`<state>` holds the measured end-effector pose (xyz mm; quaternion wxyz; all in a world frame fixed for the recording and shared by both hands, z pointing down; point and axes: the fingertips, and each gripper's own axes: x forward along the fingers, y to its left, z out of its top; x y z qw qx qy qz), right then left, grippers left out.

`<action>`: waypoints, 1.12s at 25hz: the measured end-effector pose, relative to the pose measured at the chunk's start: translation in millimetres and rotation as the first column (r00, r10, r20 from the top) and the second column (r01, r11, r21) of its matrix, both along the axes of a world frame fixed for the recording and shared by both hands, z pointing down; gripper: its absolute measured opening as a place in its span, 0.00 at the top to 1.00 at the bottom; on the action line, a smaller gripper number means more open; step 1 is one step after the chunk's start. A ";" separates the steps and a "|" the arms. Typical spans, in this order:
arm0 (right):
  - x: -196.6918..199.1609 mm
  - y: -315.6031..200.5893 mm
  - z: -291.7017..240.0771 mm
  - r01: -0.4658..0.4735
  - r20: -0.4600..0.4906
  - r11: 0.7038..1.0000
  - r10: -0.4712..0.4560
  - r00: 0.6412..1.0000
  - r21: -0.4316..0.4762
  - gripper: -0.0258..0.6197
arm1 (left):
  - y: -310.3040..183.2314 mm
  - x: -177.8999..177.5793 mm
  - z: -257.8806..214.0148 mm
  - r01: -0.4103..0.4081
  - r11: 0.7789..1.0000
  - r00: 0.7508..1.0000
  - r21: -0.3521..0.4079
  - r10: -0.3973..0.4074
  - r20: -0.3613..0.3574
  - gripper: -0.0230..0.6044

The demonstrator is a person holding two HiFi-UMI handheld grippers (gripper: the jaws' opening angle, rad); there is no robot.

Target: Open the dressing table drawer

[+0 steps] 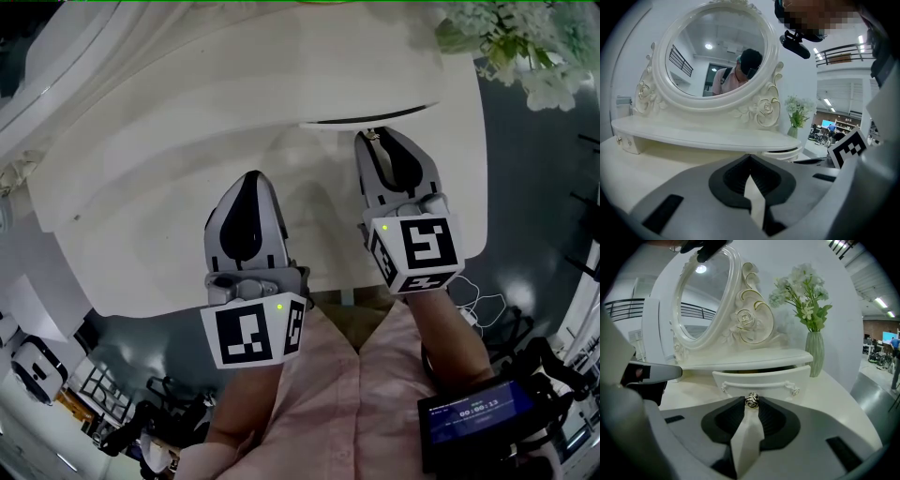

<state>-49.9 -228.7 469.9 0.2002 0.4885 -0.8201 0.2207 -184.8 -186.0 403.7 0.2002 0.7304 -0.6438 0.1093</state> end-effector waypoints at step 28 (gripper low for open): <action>2.0 23.9 0.2 -0.002 -0.003 1.000 0.002 1.000 -0.011 0.80 | 21.2 9.7 -10.3 0.018 1.000 1.000 0.013 -0.018 0.016 0.93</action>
